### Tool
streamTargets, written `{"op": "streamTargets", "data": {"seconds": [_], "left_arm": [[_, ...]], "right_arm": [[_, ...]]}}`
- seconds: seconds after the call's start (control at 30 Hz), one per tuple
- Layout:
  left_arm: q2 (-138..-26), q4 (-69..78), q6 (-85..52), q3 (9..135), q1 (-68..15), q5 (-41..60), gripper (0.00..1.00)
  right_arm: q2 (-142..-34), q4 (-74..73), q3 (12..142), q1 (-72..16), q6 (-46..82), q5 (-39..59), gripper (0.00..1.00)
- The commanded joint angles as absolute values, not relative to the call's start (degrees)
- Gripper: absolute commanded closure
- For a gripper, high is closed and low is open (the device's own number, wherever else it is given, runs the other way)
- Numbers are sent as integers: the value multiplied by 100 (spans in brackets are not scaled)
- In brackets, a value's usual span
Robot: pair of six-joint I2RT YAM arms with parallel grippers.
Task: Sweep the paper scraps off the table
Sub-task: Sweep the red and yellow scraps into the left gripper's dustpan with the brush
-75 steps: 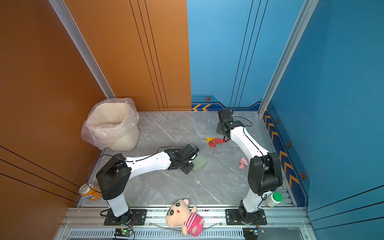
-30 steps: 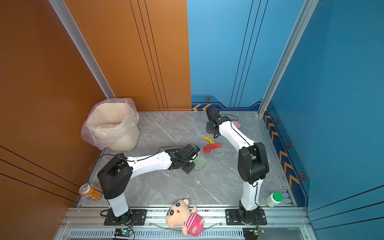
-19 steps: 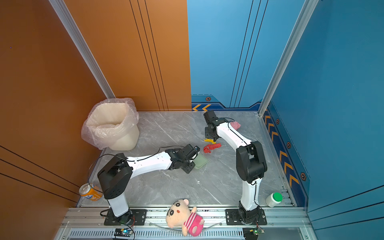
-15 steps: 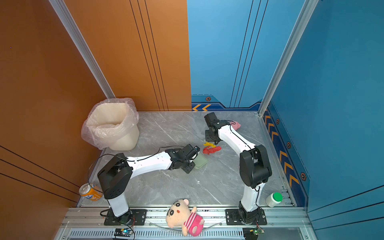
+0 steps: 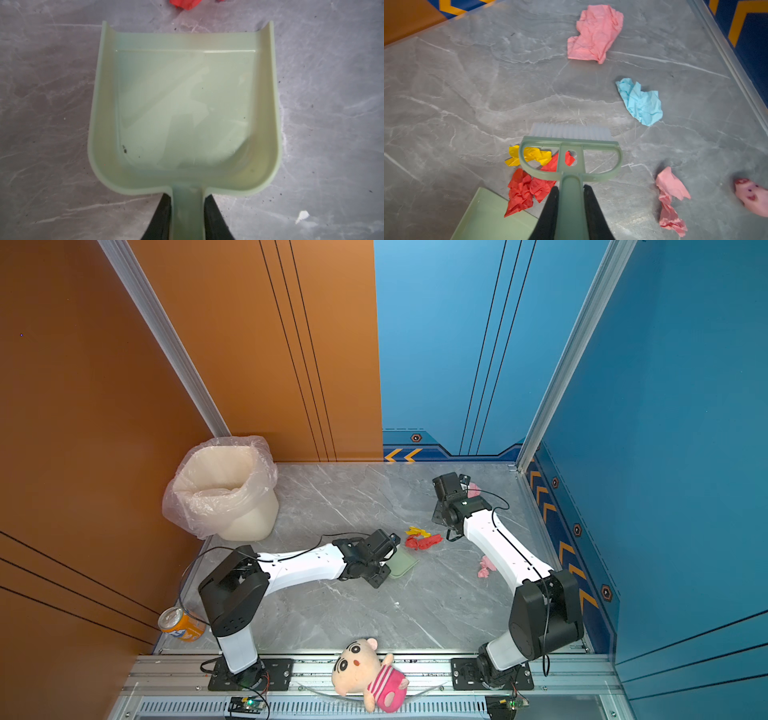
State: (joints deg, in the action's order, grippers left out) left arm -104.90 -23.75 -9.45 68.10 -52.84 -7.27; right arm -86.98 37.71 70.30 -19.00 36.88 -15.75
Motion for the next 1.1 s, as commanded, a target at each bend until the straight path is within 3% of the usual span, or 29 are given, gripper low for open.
{"op": "streamTargets", "data": {"seconds": [0.0, 0.47, 1.07], "left_arm": [[-10586, -2390, -953, 6948, -5335, -668, 84], [-10606, -2380, -976, 6965, -5347, -670, 84], [-10640, -2305, -1032, 6939, -5361, -650, 84]], "right_arm": [[-8664, 3781, 6839, -1910, 4272, -1946, 100], [-9022, 3517, 6550, -2277, 5070, -1521, 100], [-9312, 3544, 6698, -3099, 4947, -928, 100]]}}
